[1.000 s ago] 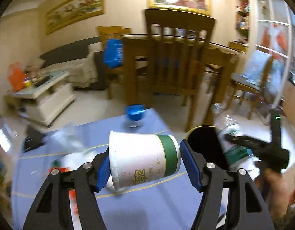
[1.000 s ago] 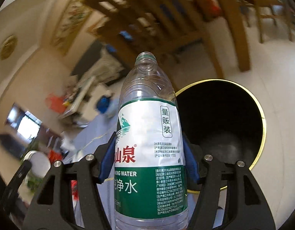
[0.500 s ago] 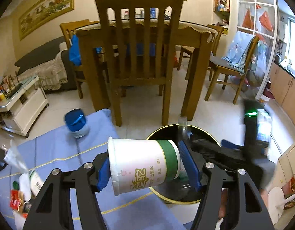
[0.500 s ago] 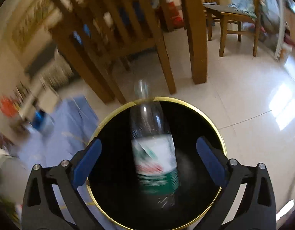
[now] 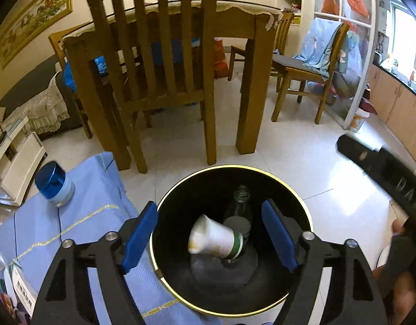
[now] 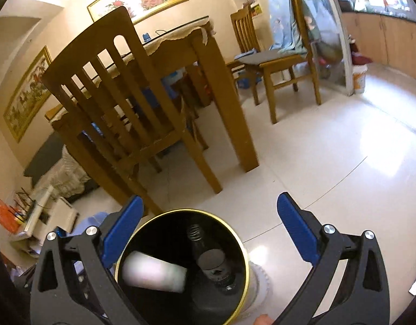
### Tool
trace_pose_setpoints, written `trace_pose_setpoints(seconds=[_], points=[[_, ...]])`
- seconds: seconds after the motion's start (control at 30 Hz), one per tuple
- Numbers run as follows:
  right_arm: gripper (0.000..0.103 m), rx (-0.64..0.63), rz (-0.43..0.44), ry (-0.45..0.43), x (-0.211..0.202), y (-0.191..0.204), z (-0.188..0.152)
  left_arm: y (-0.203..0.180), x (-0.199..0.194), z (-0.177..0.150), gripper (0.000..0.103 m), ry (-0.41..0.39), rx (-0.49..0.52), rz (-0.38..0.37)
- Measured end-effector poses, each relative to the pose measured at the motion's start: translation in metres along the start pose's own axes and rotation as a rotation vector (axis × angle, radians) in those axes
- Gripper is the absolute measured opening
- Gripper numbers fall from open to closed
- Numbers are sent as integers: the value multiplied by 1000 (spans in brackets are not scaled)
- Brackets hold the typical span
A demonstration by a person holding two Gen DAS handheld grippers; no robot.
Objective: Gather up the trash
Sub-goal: 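Drop the bottle and the paper cup into the black bin from both tools, then move both tools back over the table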
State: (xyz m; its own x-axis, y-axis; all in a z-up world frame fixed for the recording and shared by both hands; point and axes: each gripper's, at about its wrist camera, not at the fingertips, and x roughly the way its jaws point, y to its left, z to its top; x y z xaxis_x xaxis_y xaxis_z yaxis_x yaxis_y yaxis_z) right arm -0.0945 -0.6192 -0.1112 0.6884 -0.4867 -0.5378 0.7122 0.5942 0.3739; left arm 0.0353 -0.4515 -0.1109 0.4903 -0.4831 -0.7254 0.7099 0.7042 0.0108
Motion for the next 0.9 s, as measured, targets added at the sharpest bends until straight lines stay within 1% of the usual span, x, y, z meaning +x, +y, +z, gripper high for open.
trace_pose_setpoints(seconds=[0.13,0.17,0.2,0.23,0.27,0.4,0.5,0.63,0.73,0.8,0.9], points=[[98,-78,-41,-22,-9,18,-2,9,-5,-14,79,20,-10,56],[98,-90,-40,-18,-10,22,-3,13,-11,-20,83,20,-7,88],[98,-106,-41,-10,-10,26,-5,16,-18,-25,90,13,-4,122],[98,-119,-46,-5,-10,30,-7,19,-23,-28,94,6,-3,146],[98,-143,-51,5,-10,37,-10,24,-32,-32,97,-9,-3,190],[98,-192,-49,27,-13,56,-15,45,-62,-43,96,-30,-28,283],[98,-247,-60,35,-18,76,-20,65,-83,-49,96,-36,-72,316],[98,-301,-37,33,-32,102,-27,87,-110,-57,97,-47,-99,392],[98,-348,-26,20,-51,125,-34,106,-134,-65,97,-54,-138,406],[98,-383,-10,7,-71,144,-40,120,-151,-71,97,-61,-163,431],[98,-445,50,-9,-106,178,-59,143,-177,-81,97,-76,-196,463]])
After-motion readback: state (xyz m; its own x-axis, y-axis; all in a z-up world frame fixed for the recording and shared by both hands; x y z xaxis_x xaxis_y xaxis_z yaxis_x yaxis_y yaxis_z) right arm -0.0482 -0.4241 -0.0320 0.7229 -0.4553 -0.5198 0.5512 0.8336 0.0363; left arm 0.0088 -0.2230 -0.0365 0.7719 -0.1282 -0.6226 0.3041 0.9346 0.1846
